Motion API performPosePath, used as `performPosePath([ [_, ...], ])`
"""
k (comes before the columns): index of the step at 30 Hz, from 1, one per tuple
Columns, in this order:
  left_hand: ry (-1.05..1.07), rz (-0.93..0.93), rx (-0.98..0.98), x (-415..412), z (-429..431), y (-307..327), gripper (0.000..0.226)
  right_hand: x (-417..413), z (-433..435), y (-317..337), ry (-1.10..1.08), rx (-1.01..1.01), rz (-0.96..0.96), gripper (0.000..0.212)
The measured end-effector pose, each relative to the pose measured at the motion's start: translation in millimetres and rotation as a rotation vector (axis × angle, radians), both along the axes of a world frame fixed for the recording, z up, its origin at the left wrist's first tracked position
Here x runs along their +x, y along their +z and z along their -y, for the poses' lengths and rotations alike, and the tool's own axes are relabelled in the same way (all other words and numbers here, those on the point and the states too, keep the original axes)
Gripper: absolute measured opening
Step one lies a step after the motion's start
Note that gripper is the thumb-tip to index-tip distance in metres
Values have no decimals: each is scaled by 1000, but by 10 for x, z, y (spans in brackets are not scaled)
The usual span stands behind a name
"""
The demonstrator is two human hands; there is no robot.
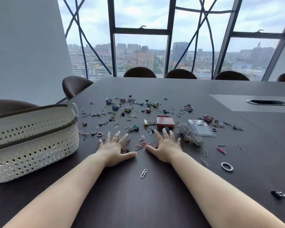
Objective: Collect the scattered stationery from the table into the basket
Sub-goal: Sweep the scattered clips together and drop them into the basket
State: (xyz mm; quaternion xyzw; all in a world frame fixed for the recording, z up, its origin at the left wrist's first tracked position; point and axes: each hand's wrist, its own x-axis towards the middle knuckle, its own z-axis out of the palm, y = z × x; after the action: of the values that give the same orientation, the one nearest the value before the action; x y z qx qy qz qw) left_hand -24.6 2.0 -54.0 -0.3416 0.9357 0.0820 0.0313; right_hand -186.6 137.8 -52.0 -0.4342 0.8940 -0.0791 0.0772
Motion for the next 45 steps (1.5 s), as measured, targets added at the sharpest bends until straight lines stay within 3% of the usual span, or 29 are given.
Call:
performPosePath([
  [9, 54, -30, -36, -579, 610, -4, 85, -419, 593, -3, 257, -45, -76, 83],
  [16, -229, -133, 21, -721, 774, -14, 51, -606, 929, -21, 368, -12, -144, 68],
  [19, -176, -246, -14, -691, 768, -34, 38, -579, 879, -15, 314, -44, -137, 61],
  [24, -111, -260, -114, -637, 711, -22, 32, -401, 709, 6, 224, -136, -232, 43],
  [27, -132, -278, -90, -611, 666, -1, 35, -379, 635, -11, 154, -162, -219, 48],
  [32, -92, -190, -171, -554, 583, -7, 58, -376, 603, -19, -1, -136, -183, 67],
  [38, -92, -229, -142, -569, 538, -7, 39, -349, 601, 4, -11, -149, -263, 49],
  [45, -103, -288, -146, -555, 484, 9, 33, -342, 597, 12, -67, -139, -172, 56],
])
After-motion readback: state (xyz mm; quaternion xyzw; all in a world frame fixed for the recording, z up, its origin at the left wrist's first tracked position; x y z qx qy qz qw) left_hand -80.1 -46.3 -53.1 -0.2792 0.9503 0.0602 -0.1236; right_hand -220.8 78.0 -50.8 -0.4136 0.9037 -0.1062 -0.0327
